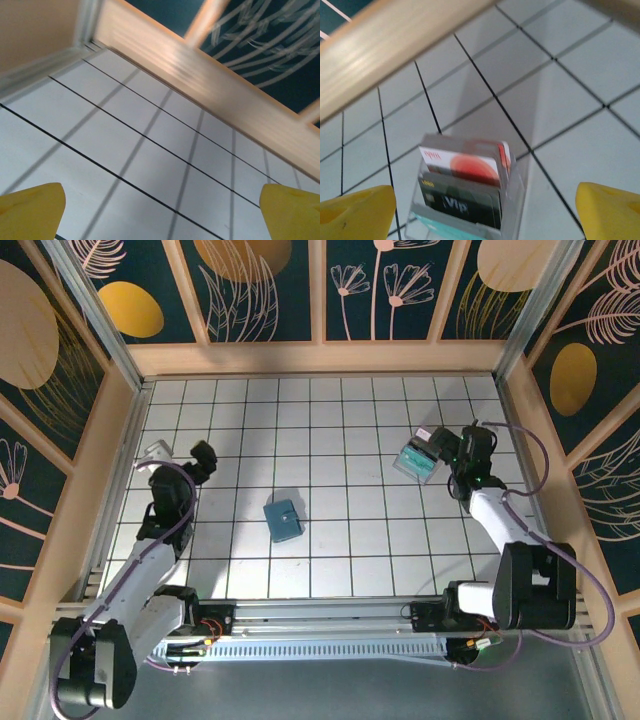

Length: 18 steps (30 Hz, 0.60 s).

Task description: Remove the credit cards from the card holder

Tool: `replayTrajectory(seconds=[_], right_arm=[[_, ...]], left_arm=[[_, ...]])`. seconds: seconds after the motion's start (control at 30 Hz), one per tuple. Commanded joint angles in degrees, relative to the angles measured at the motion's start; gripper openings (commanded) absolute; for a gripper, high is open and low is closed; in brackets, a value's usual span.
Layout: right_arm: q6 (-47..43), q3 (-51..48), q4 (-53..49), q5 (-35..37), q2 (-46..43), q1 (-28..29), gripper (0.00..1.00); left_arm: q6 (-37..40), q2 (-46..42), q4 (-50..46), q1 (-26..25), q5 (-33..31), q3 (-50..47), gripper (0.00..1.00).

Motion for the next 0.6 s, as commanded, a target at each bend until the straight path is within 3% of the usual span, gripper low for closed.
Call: replayTrajectory(seconds=[0.0, 0.17, 0.57], right_arm=[[4.7, 0.6, -1.9, -3.8, 2.4, -0.3, 0.92], [4.7, 1.5, 1.1, -6.6, 7.4, -0.3, 0.93], [6.5, 7.4, 10.5, -16.9, 20.7, 0.3, 0.93]], left_arm=[[-4.6, 2.1, -1.9, -4.3, 1.8, 1.8, 0.99], [-5.8, 6.3, -1.3, -8.9, 2.7, 2.8, 0.99], [-4.4, 7.5, -1.1, -9.0, 0.3, 3.9, 0.99]])
